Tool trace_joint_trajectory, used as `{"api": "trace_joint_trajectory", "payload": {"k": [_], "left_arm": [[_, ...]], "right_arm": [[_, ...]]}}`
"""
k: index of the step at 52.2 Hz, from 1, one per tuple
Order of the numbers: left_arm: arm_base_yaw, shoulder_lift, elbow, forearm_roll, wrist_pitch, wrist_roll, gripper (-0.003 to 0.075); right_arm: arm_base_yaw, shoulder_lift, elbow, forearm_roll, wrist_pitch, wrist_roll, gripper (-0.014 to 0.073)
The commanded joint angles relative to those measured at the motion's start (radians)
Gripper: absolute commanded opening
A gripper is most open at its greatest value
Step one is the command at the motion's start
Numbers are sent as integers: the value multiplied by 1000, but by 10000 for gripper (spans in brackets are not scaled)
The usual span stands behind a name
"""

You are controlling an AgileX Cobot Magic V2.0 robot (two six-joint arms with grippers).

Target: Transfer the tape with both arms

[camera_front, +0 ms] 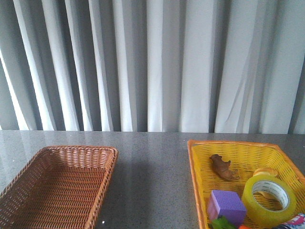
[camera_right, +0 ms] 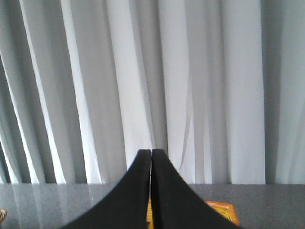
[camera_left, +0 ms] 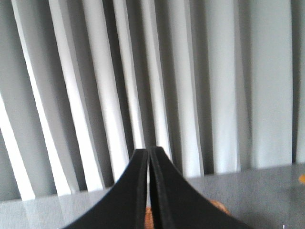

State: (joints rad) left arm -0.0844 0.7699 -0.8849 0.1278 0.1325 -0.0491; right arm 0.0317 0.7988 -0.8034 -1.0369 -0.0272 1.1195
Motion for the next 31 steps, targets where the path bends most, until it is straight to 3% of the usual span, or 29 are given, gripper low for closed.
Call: {"api": "trace_joint_trajectory", "payload": {"k": [1,10,20,31], "left_arm": [[-8,83,-69,-9,14,-2,-6],[-8,167,-100,-9,6,-24,-6],[-8,169,-99,-9,-4,-56,-6],[-8,168,-99,-9,-43,-69,-6]], "right_arm": [[18,56,-38,-83,-27,35,-8],[19,150,-38,-87,-17,79,-8],[19,190,-38,-180,-29,73,-8],[19,192,-38,-182,-30,83,-8]]}}
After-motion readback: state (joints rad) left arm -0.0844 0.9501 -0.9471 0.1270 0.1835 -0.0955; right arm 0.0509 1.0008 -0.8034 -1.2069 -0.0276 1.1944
